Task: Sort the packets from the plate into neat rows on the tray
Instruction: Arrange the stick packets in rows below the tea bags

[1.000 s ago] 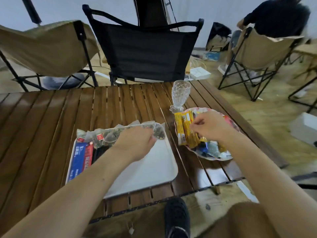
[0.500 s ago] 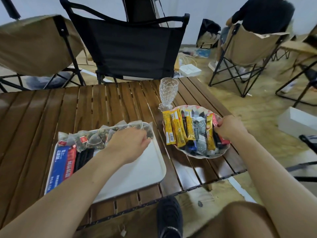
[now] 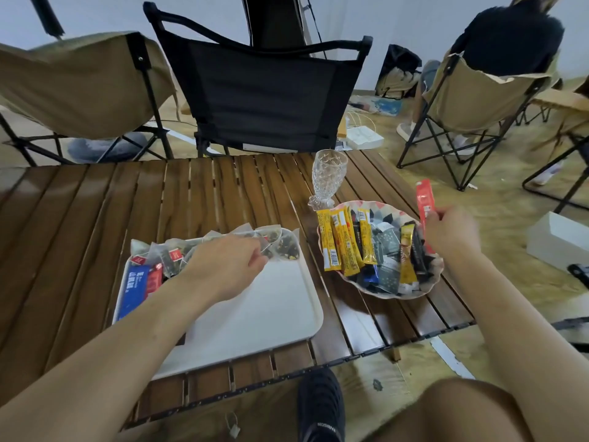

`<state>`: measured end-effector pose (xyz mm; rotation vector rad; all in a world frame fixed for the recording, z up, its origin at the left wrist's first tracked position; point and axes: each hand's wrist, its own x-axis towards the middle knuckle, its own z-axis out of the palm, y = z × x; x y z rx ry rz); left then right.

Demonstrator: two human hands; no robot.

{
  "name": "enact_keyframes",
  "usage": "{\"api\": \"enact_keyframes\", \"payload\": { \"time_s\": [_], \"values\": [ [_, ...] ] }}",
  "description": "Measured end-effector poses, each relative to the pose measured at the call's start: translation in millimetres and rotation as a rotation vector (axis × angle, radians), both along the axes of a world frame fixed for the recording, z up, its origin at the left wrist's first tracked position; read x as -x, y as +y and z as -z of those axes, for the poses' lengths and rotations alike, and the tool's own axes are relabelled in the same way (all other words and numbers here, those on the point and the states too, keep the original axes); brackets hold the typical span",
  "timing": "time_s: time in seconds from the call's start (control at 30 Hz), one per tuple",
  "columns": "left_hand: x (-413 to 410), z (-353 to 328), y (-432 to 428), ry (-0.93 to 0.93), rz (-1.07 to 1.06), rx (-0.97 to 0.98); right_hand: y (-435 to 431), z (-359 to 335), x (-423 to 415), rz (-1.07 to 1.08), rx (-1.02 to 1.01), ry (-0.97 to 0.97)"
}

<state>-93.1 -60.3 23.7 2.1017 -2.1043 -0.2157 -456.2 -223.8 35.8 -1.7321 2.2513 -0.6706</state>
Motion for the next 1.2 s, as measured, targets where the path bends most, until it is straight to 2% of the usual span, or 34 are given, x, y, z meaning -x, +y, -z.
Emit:
{"api": "enact_keyframes", "payload": {
  "time_s": [0.17, 0.4, 0.6, 0.7, 0.83, 0.97, 1.2],
  "values": [
    [-29.4, 1.5, 13.1, -0.018, -0.055, 0.014, 3.3, -4.7, -32.4, -0.091, 0.062, -0.249],
    [-78.9, -4.6, 41.6, 0.068, -0.164, 0.040, 47.7, -29.9, -121.0, -0.465, 0.026, -0.149],
    [-125.6, -0.2, 61.4, 0.184, -0.326, 0.000, 81.2, -28.6, -199.1, -0.744, -0.212, -0.334],
    [-140.1, 2.0, 69.4, 0.269, -0.365, 0.020, 101.4, -18.0, -230.8, -0.849, -0.359, -0.371],
    [-146.6, 1.3, 74.5, 0.464, -0.343, -0.003, 130.0, -5.5, -266.5, -0.973, -0.442, -0.363],
    [-139.4, -4.0, 76.2, 0.611, -0.256, -0.020, 152.1, 2.2, -288.6, -1.017, -0.516, -0.398],
    [-149.8, 1.1, 77.3, 0.607, -0.226, -0.018, 166.7, 3.4, -308.8, -0.992, -0.666, -0.507]
  ]
}}
